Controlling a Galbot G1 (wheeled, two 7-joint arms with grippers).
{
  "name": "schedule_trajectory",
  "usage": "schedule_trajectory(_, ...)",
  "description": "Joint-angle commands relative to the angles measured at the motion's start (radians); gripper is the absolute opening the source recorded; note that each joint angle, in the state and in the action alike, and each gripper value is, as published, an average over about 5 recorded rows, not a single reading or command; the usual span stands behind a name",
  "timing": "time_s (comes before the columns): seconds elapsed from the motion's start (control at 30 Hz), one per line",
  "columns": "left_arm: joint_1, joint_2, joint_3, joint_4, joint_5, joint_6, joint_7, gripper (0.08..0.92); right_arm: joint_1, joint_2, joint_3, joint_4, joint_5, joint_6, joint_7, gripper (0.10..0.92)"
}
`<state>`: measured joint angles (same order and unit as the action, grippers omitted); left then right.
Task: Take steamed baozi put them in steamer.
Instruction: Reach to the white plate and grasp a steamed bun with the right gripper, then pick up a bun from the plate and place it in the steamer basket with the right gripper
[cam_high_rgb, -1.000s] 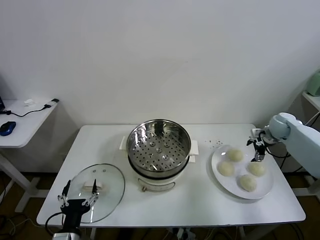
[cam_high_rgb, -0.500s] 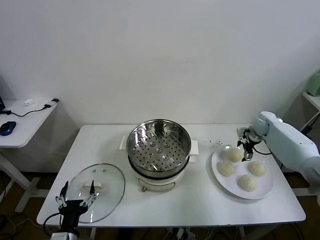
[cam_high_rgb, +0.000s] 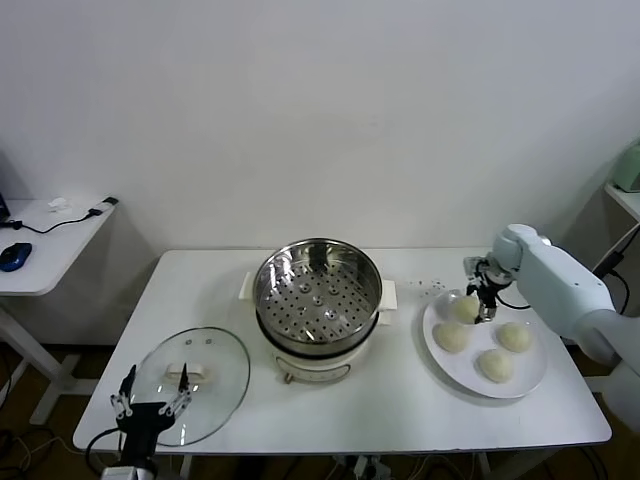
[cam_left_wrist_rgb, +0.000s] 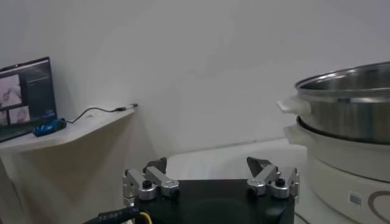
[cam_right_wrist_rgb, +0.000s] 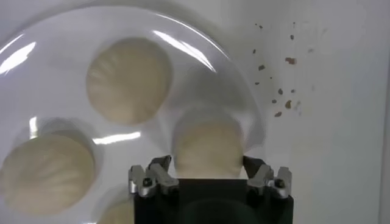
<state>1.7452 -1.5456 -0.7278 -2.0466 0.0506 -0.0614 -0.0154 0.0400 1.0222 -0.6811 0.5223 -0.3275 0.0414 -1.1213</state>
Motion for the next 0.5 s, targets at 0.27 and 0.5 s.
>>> schedule_trajectory(0.27,0.008,0.005,-0.003,-0.001,-0.004,-0.004,-0.001,0.823,0.013,0.008,0.011,-0.015,-0.024,0.035,-0.013,0.644)
schedule_trajectory(0.5,0.02,0.01,-0.006,-0.006,-0.01,-0.008,-0.002,0.823,0.114,-0.083,-0.168,0.176,0.115,0.075,-0.035,0.628)
